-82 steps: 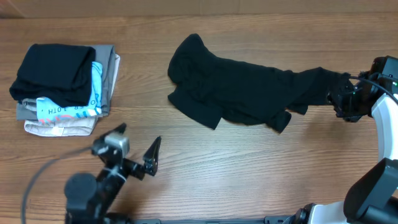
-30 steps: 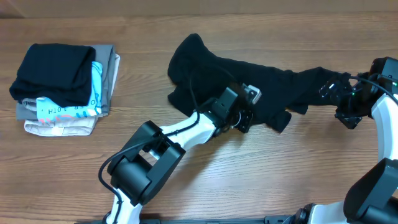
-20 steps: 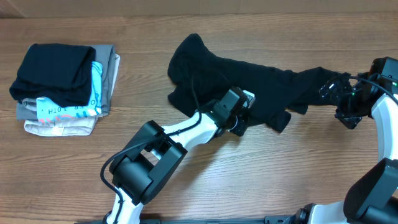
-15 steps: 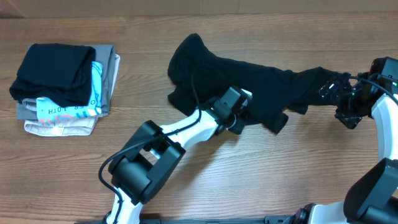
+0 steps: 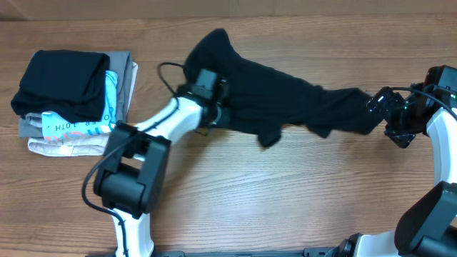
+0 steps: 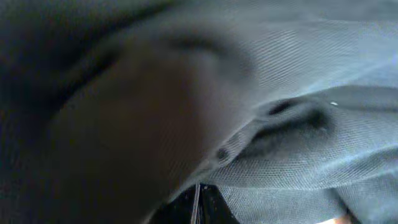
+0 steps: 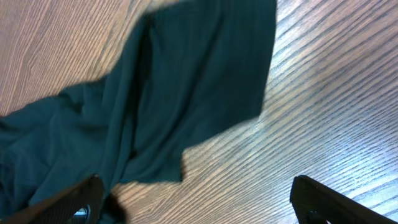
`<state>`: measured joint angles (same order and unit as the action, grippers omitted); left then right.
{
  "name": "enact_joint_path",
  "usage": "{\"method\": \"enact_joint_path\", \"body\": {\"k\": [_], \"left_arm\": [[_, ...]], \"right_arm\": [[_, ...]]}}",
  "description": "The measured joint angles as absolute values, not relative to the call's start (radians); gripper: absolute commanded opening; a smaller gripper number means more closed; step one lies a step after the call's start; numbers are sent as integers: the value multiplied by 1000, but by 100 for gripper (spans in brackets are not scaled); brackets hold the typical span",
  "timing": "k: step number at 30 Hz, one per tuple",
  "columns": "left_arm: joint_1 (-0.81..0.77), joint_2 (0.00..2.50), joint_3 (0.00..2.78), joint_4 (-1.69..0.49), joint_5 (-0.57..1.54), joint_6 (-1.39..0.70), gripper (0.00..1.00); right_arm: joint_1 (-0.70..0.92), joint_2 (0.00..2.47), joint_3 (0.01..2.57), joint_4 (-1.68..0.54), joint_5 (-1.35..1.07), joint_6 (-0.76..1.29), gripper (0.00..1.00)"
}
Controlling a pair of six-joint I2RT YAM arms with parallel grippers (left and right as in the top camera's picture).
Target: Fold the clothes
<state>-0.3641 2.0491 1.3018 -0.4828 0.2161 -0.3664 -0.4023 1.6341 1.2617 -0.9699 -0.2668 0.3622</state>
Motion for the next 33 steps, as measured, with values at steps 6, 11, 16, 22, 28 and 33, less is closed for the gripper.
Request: {"method": "enact_joint_path", "body": {"k": [6,11,16,22,28,33], "left_arm": [[-289,2047,1342,-584,69,-337,4],[-268,2062,1413,-691,-37,-305,19],[-287,2028,1544,-772,-39,-299,31],[-422,1836,1609,-957,1,-317,41],[-577,1806,1543,-1047,25,-358,67],[-666,1823,1382,-989,2,-424,81]], "right_arm": [[-402,1634,1262,-970,-266,362,100],[-402,1634,1262,-970,-266,362,100],[-402,1634,1262,-970,-266,362,100],[-402,1634,1262,-969,-266,362,100],[-402,1634,1262,-969,-266,362,100],[-402,1634,1262,-969,-266,362,100]]}}
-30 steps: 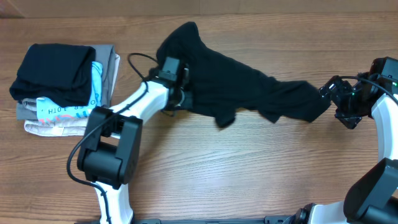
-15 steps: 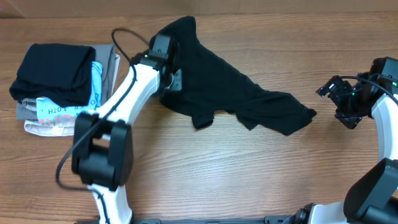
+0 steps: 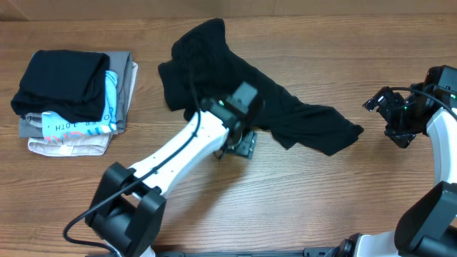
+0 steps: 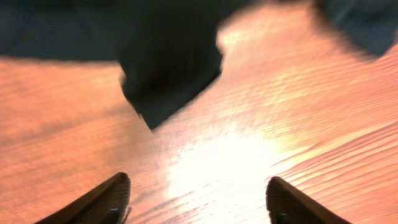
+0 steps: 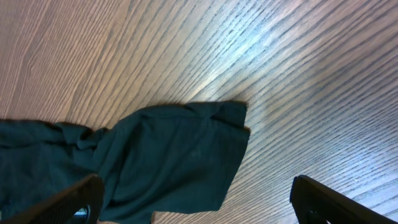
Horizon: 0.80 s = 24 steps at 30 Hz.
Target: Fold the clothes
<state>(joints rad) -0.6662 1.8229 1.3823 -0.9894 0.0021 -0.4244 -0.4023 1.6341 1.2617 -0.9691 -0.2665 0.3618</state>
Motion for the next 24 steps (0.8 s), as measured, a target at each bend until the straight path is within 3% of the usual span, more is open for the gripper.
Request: {"method": "enact_joint_path", "body": {"k": [17,24], "left_arm": [[-660,1827,1140,-631,-139,-482,81],[-659,1827,1139,-567,-178,-494,70]], "right_arm": [[-402,1634,1262,-969,-267,362,100],[-402,1634,1262,-969,-266,362,100]]}}
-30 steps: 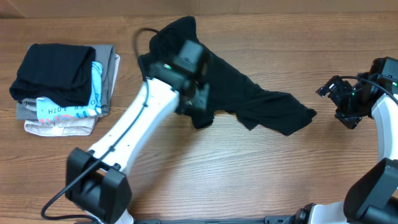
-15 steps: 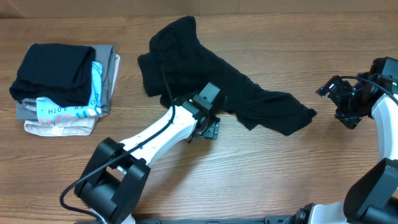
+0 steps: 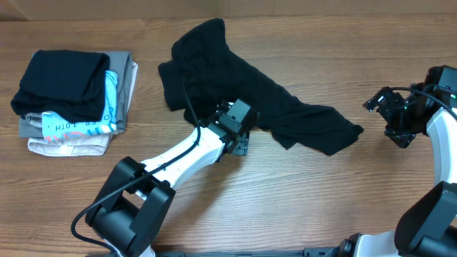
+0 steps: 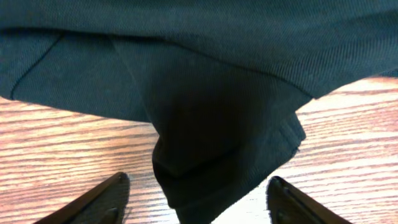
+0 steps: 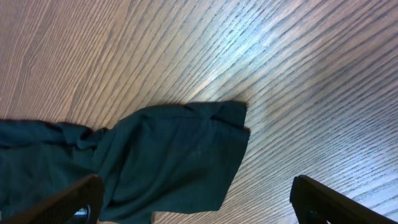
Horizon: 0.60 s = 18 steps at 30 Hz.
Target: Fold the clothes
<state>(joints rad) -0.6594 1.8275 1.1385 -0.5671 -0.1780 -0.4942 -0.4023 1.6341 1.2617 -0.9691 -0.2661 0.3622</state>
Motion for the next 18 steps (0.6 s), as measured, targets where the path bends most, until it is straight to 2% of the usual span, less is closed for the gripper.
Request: {"method": "enact_joint_path", "body": {"k": [4,8,9,12,13,18], "left_arm": [[-659,1828,1139,-563,-188,-496,70],[-659,1849,1138,-556,-192,-496,57],[-659,1857,1137,-552,-193,-496,52],[-659,1887,1134,-547,-197,-497,15],[-659,1894,1132,-545,-198,-498,5],[-659,1896,1144,-585,-231,-471,4]], "right_arm": [[-402,1634,1262,-970,-266,362,100],[-402,1634,1262,-969,-266,362,100],[-402,1634,1262,-970,-266,362,100],[-402,1634,1262,-969,-266,362,100],[-402,1634,1262,-970,-266,362,100],[-402,1634,1262,-969,-266,362,100]]}}
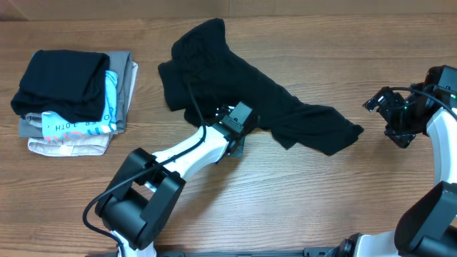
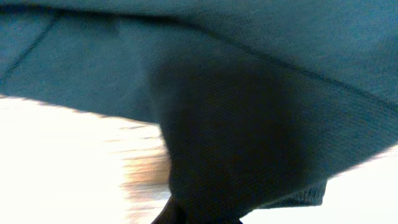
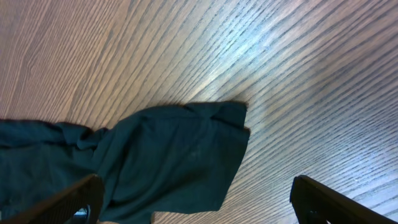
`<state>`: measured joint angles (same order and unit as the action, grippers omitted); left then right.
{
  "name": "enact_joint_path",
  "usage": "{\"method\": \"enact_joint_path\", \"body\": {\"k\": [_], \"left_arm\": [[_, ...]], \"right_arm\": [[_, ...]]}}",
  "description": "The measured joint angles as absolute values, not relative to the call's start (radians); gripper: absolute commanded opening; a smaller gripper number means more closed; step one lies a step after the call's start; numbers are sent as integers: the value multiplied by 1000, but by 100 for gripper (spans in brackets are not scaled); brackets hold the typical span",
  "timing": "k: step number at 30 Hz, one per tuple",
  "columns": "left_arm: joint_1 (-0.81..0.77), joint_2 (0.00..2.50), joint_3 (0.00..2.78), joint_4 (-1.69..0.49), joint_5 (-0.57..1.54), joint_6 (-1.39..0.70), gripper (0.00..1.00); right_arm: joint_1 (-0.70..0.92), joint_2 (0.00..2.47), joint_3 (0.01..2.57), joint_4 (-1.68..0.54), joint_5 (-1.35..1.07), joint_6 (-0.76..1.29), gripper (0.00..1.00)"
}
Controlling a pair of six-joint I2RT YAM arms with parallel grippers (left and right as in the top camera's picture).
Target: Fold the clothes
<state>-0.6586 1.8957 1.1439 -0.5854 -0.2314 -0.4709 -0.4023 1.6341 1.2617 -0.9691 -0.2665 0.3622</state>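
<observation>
A dark teal-black garment (image 1: 285,107) lies crumpled across the middle of the table, running from back left to right. My left gripper (image 1: 238,134) sits at its lower edge. In the left wrist view the cloth (image 2: 249,93) fills the frame and the fingers meet at the bottom, shut on a dark fold of the hem (image 2: 205,214). My right gripper (image 1: 378,113) stands open to the right of the garment's end, apart from it. The right wrist view shows that end (image 3: 168,149) lying flat ahead of the gripper (image 3: 199,199), nothing between the fingers.
A stack of folded clothes (image 1: 71,93), black on top with white and grey below, lies at the far left. Bare wooden table (image 1: 300,200) stretches along the front and to the right of the garment.
My left gripper was open just short of the fold at the garment's lower edge. It is now closer in and shut on that fold. The right gripper and the garment's right end have not moved.
At first the garment stretched from my left gripper, buried in cloth, to my right gripper. Then it lay slack, clear of the open right gripper, with the left gripper open over bare wood. The left gripper then faced the hem fold, and now grips it.
</observation>
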Motion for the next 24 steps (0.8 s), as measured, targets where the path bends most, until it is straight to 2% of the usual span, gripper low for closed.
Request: {"method": "enact_joint_path", "body": {"k": [4,13,24], "left_arm": [[-658,1860,1206,-706,-282,-437,4],[-658,1647,1329,-824,-384,-320,12],[-659,1675,1320,-957,-379,-280,14]], "right_arm": [[-402,1634,1262,-969,-266,363,100],[-402,1634,1262,-970,-266,362,100],[-402,1634,1262,-969,-266,362,100]]}}
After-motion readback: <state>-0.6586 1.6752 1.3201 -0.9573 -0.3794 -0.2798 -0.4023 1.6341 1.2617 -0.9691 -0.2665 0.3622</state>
